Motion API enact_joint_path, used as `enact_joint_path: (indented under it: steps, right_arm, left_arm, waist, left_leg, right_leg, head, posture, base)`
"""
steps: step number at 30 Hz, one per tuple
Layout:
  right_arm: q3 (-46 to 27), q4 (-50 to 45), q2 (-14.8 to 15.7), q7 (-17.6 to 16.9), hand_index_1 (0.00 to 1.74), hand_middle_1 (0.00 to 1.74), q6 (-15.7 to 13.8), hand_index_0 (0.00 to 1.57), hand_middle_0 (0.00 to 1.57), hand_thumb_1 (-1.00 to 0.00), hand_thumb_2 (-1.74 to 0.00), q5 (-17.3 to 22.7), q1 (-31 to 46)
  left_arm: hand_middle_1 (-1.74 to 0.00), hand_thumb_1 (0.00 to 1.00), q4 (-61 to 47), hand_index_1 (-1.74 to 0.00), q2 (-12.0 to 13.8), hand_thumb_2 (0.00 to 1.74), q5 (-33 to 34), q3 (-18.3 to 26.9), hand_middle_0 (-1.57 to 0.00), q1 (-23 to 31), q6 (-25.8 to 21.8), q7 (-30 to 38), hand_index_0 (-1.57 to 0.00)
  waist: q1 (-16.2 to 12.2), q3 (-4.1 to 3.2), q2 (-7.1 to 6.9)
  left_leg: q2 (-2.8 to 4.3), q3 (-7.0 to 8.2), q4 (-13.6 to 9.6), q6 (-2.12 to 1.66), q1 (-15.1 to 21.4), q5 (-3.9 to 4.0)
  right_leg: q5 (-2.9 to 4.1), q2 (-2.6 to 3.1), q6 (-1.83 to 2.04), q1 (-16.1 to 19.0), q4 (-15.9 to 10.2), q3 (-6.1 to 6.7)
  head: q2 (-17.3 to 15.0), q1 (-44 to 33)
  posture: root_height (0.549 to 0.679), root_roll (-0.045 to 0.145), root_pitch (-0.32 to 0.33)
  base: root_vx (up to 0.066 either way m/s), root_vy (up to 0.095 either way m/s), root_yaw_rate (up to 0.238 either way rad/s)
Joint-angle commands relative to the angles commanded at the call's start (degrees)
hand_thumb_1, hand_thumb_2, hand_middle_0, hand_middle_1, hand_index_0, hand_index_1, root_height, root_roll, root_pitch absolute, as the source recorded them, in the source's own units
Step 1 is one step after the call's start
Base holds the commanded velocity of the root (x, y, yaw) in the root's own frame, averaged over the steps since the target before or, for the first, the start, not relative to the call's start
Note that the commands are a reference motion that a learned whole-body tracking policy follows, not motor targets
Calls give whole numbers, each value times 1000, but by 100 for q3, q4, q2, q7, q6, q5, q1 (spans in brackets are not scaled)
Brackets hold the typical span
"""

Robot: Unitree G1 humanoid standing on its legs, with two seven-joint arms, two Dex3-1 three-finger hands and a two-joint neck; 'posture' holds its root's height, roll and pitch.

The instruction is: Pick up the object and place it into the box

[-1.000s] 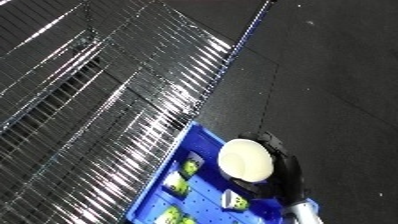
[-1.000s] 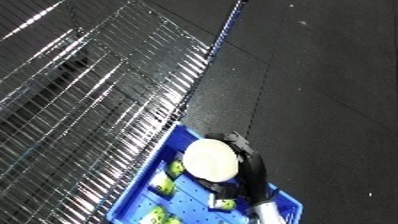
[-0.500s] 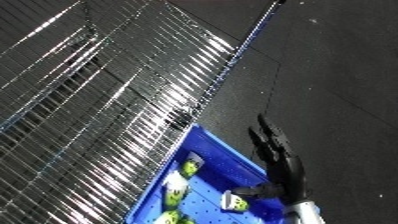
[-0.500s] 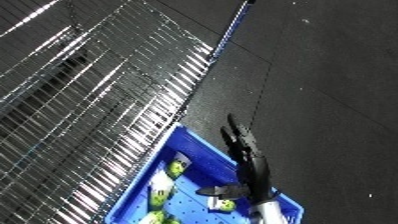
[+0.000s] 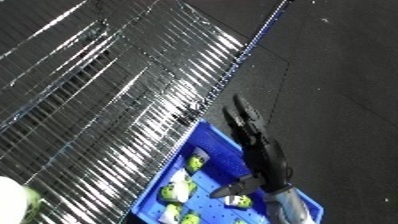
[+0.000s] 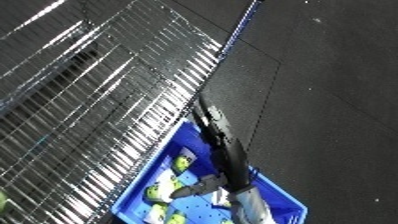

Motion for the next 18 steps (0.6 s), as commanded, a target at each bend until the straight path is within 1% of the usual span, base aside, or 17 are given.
enact_joint_path:
  steps: [3, 7, 12, 18]
  right_arm:
    - [136, -36, 25, 68, 0, 0, 149, 0, 0, 0, 0, -22, -263]
    - [310, -57, 52, 120, 0, 0, 385, 0, 0, 0, 0, -185, -557]
    - [556, -66, 131, 159, 0, 0, 578, 0, 0, 0, 0, -324, -801]
    - [835, -17, 274, 91, 0, 0, 622, 0, 0, 0, 0, -419, -1019]
  left_arm:
    - [-1740, 1000, 62, -1740, 9, 1740, 16, -19, -1570, -67, 65, -2, -1570]
    - [-1740, 1000, 109, -1740, 20, 1740, 27, -47, -1570, -124, 119, 5, -1570]
    - [-1740, 1000, 130, -1740, 78, 1740, 55, -32, -1570, -175, 167, 18, -1570]
    - [-1740, 1000, 169, -1740, 207, 1740, 67, -40, -1570, -248, 221, 44, -1570]
  waist:
    - [126, 0, -79]
    - [286, 0, -159]
    - [501, 0, -251]
    - [773, 0, -381]
  left_leg:
    - [-4, -85, 22, -18, -24, 32]
    - [-17, -195, 87, -31, -87, 62]
    - [-44, -345, 102, -27, -187, 148]
    - [-105, -539, 186, -14, -411, 234]
  right_leg:
    - [4, -26, -8, 46, 3, -76]
    - [-3, -55, -27, 76, 42, -166]
    - [-28, -69, -49, 71, 130, -283]
    - [-33, -70, -44, -9, 261, -442]
  head:
    - [-140, -274]
    - [-211, -696]
    - [-236, -1504]
    - [-175, -2387]
  posture:
    - [641, 97, 82]
    - [641, 95, 74]
    - [639, 87, 71]
    - [637, 75, 75]
  base:
    - [-12, -68, 178]
    - [-6, -59, 171]
    - [-17, -68, 175]
    - [-22, -87, 156]
